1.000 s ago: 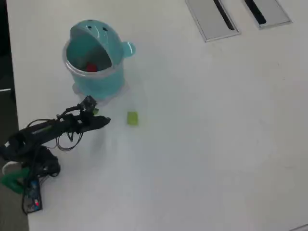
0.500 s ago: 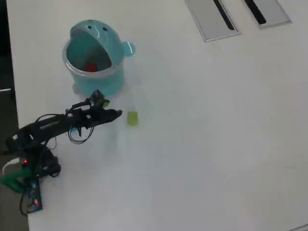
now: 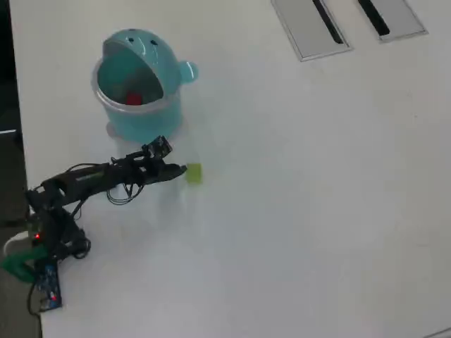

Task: Grasp RGB lego blocks and put them in the bin one by one.

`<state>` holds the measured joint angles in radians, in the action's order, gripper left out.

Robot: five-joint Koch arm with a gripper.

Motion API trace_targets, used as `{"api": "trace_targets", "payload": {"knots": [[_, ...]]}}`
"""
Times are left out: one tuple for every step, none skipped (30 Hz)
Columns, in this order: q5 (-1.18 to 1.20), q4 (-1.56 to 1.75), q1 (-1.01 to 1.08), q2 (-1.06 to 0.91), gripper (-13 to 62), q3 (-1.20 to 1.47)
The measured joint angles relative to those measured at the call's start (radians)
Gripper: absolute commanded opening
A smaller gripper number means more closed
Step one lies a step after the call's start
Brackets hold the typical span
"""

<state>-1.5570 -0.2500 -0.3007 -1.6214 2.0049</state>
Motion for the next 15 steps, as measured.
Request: {"api": "trace_targets", "payload": {"knots": [[0.0, 0.0, -0.014, 0.006, 34.3, -0.002], [0.0, 0.002, -0.023, 0.014, 34.3, -0.003], [0.0, 0.002, -0.028, 0.021, 34.2, -0.002], [0.0, 0.002, -0.031, 0.029, 34.0, 0.0], [0.0, 0.002, -0.031, 0.04, 33.9, -0.002], [0.0, 0.002, -0.025, 0.049, 33.8, -0.003], [0.0, 0.002, -0.017, 0.06, 33.8, -0.002], [0.0, 0.002, -0.006, 0.072, 33.8, -0.002], [0.0, 0.002, 0.008, 0.086, 33.8, -0.002], [-0.003, 0.003, 0.021, 0.103, 33.8, -0.005], [-0.006, 0.003, 0.038, 0.121, 33.8, -0.017], [-0.009, 0.003, 0.052, 0.133, 33.8, -0.026], [-0.015, 0.003, 0.063, 0.15, 33.8, -0.044], [-0.023, 0.005, 0.074, 0.164, 33.8, -0.067], [-0.034, 0.005, 0.081, 0.176, 33.8, -0.086]]}}
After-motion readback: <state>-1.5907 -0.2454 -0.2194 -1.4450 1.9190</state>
